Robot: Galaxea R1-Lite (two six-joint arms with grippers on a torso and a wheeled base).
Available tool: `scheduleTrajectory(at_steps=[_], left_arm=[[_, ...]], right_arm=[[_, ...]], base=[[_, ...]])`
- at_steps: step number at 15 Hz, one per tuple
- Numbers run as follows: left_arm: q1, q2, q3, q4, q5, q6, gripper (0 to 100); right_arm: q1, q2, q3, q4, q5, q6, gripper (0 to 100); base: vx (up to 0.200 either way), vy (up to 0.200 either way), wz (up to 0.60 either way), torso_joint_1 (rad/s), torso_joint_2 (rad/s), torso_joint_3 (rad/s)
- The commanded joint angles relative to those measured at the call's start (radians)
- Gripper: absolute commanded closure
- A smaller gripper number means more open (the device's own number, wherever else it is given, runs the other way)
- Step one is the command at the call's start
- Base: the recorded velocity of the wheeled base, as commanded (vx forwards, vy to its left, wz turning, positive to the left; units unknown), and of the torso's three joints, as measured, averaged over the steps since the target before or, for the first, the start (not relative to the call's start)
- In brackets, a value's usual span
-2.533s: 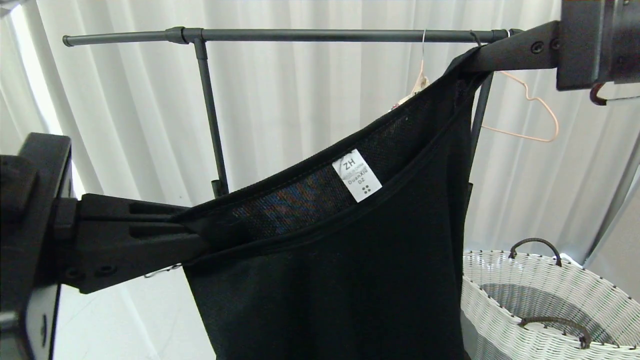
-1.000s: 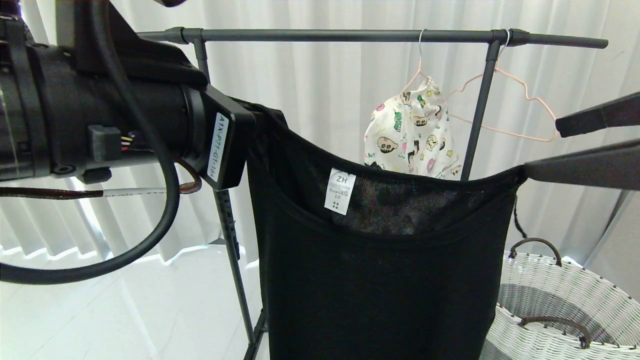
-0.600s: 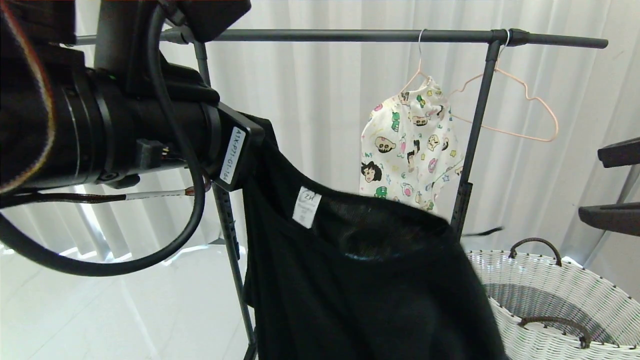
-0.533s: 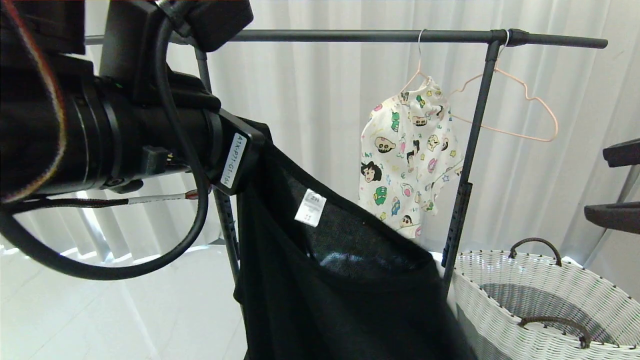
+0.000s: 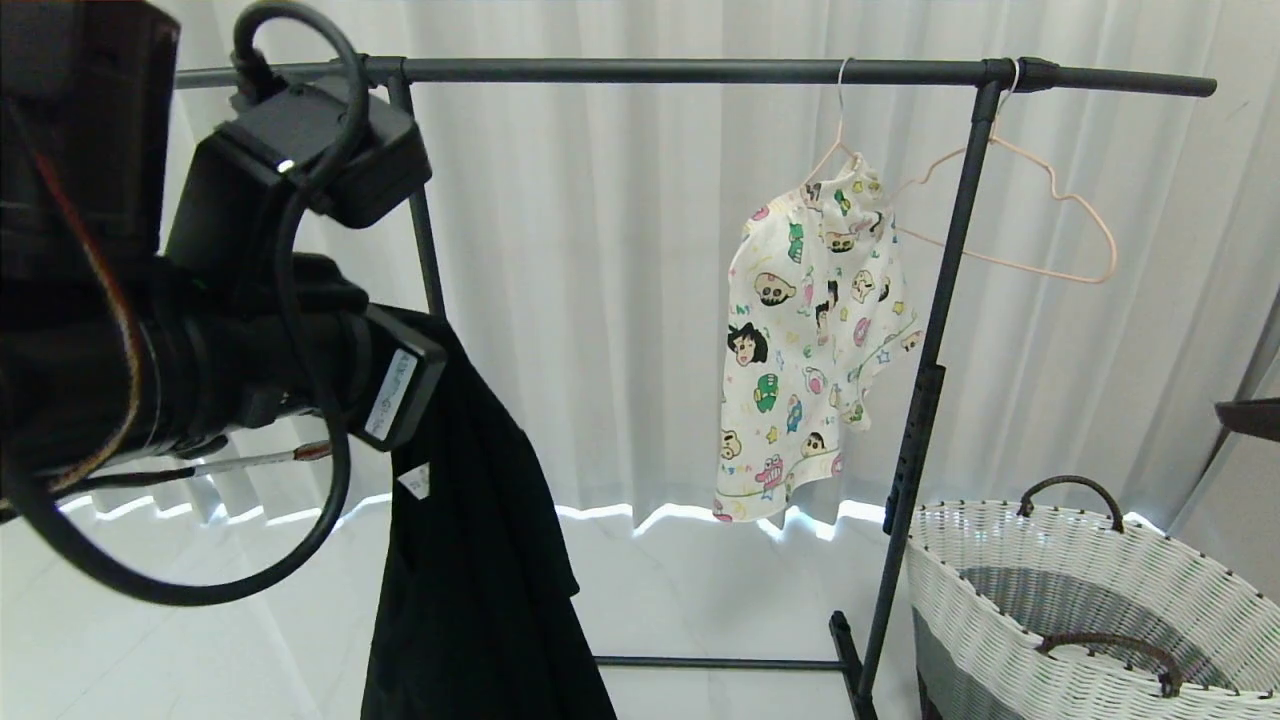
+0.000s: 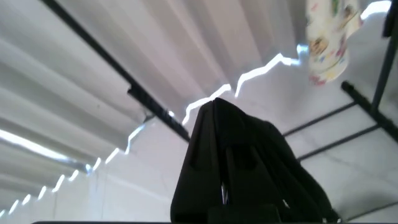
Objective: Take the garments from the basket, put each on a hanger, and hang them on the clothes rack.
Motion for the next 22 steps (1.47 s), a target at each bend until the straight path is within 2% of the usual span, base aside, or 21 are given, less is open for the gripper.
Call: scheduleTrajectory(at_steps=[1,4,6,9,17,22], left_arm=[[0.055,-0.125,0.126,-0.002,-0.022,-0.004,100],[0.118,-0.213,0.231,-0.002,-0.02,-0.005,100],[0.155,-0.237,0.258,-0.007,-0.019,-0.007,100],[0.207,-0.236,0.264,-0.045,-0.019,-0.007,100],[0.215,-0.245,0.294,-0.06,-0.017,-0.001,100],[0.216,-0.247,0.292,-0.06,-0.016,-0.001,100]], right_arm=[[-0.113,-0.016,0.088,0.02,-0.047,0.001,0],[-0.206,-0.062,0.179,0.018,-0.06,-0.036,0],[-0.212,-0.094,0.202,0.02,-0.069,-0.078,0],[-0.228,-0.097,0.208,0.014,-0.069,-0.081,0],[-0.251,-0.097,0.205,-0.025,-0.063,-0.078,0],[-0.266,-0.091,0.208,-0.069,-0.06,-0.081,0]], base=[[0.0,0.0,0.0,0.0,0.0,0.0],[0.0,0.0,0.0,0.0,0.0,0.0],[0.0,0.0,0.0,0.0,0.0,0.0],[0.0,0.0,0.0,0.0,0.0,0.0],[0.0,0.0,0.0,0.0,0.0,0.0],[0.0,0.0,0.0,0.106,-0.33,-0.239]])
